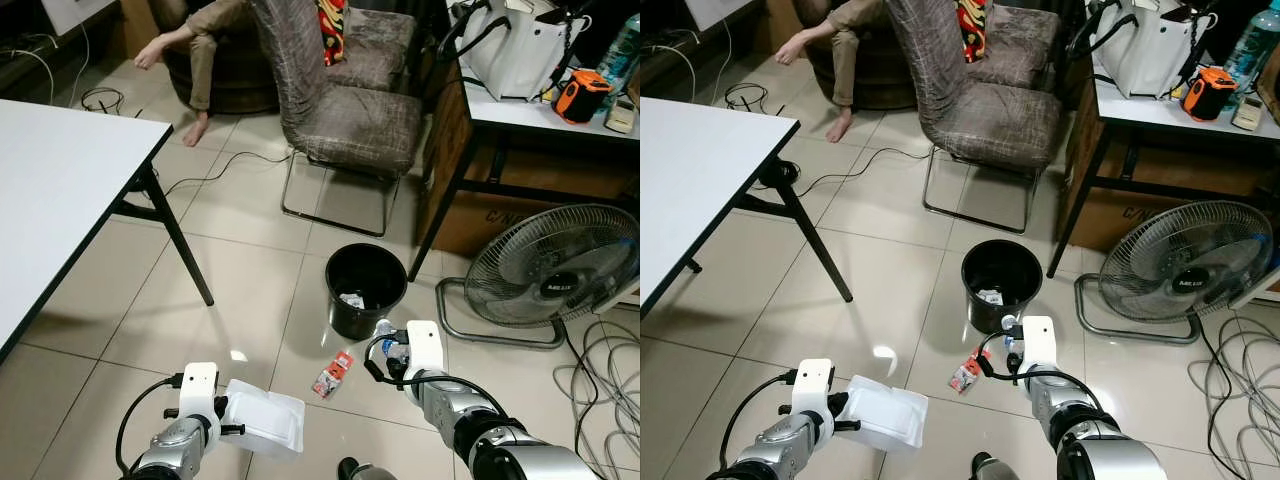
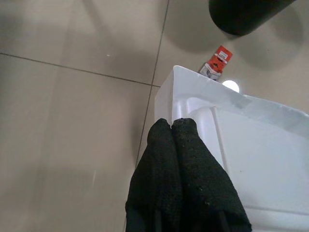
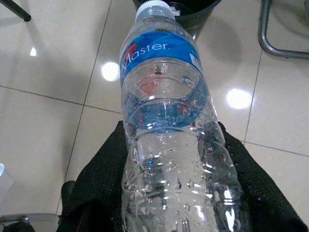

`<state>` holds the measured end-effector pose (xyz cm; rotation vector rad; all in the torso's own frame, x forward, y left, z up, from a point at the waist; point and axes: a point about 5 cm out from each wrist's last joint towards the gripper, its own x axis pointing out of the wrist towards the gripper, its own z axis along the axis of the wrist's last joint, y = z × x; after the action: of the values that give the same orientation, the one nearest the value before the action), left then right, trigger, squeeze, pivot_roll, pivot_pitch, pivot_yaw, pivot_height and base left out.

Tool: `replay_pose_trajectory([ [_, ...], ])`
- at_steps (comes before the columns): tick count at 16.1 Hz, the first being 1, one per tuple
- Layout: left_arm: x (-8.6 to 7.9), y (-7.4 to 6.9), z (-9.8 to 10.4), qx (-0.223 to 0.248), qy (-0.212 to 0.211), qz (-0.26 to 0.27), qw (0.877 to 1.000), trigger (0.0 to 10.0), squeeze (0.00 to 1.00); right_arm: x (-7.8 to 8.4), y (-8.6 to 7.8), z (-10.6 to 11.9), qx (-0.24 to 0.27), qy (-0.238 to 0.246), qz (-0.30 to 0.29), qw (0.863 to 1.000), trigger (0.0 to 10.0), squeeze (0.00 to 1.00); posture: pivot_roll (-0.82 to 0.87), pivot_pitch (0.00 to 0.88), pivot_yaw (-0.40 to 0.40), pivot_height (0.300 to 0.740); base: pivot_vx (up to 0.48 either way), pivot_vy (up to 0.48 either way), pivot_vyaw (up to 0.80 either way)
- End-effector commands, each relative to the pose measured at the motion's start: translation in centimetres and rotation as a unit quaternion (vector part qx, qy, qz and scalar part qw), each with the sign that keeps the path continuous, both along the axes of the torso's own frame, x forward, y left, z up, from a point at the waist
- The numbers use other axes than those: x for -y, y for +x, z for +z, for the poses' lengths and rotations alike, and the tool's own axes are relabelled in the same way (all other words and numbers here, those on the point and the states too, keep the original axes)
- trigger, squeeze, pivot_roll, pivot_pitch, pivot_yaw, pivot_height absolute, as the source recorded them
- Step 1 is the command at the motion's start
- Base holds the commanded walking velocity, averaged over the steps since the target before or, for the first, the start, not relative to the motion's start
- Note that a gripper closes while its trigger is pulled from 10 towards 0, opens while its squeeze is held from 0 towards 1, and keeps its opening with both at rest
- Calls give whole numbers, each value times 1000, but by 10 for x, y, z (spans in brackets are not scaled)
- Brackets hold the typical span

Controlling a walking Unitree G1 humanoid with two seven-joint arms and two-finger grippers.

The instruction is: Picking trash to rubbish bin

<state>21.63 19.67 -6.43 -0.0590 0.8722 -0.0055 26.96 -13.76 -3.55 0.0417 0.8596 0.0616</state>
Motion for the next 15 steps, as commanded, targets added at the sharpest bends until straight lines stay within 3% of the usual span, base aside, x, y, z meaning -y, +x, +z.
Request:
replay_pose_trajectory([
  [1, 0, -4, -3, -11, -2, -4, 1000, 10000, 0, 1, -1, -1, -5, -2, 0, 1000, 10000, 0, 28, 87, -1, 740, 0, 0, -756],
  [12, -1, -4, -2, -10, -6, -4, 1000, 10000, 0, 0, -2, -1, -6, -1, 0, 1000, 10000, 0, 29, 86, 4, 740, 0, 0, -751],
  [15, -1, -5, -3, -12, -7, -7, 1000, 10000, 0, 0, -2, -2, -7, -2, 0, 1000, 10000, 0, 25, 89, 2, 740, 349, 0, -750],
])
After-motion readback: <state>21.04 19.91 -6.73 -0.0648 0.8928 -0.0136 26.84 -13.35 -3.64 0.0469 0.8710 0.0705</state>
